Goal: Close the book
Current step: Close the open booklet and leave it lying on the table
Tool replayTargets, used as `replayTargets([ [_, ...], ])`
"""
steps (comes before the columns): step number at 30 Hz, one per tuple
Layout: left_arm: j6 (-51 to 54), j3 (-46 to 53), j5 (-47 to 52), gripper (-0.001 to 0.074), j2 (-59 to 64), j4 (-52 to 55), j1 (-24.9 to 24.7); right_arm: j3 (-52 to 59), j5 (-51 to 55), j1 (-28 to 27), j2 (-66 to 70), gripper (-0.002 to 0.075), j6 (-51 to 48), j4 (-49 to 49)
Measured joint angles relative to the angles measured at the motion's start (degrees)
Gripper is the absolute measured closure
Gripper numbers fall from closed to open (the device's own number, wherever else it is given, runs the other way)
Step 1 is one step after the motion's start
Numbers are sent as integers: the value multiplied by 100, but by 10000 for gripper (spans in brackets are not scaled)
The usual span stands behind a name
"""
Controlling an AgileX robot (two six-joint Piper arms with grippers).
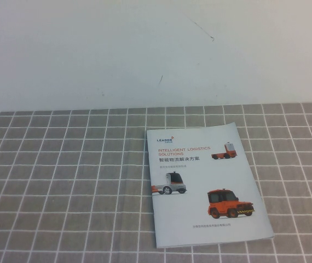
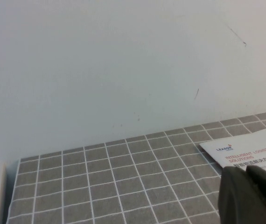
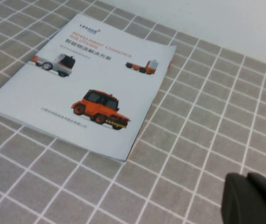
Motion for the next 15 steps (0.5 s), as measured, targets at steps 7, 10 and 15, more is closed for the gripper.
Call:
replayTargets([
  [7,0,0,102,738,0,-27,0,201,254,0,0,729,23,219],
  [10,-2,0,102,738,0,-31,0,199,284,0,0,729,26,219],
  [15,-14,0,106,738,0,-31,0,199,284,0,0,729,26,219],
])
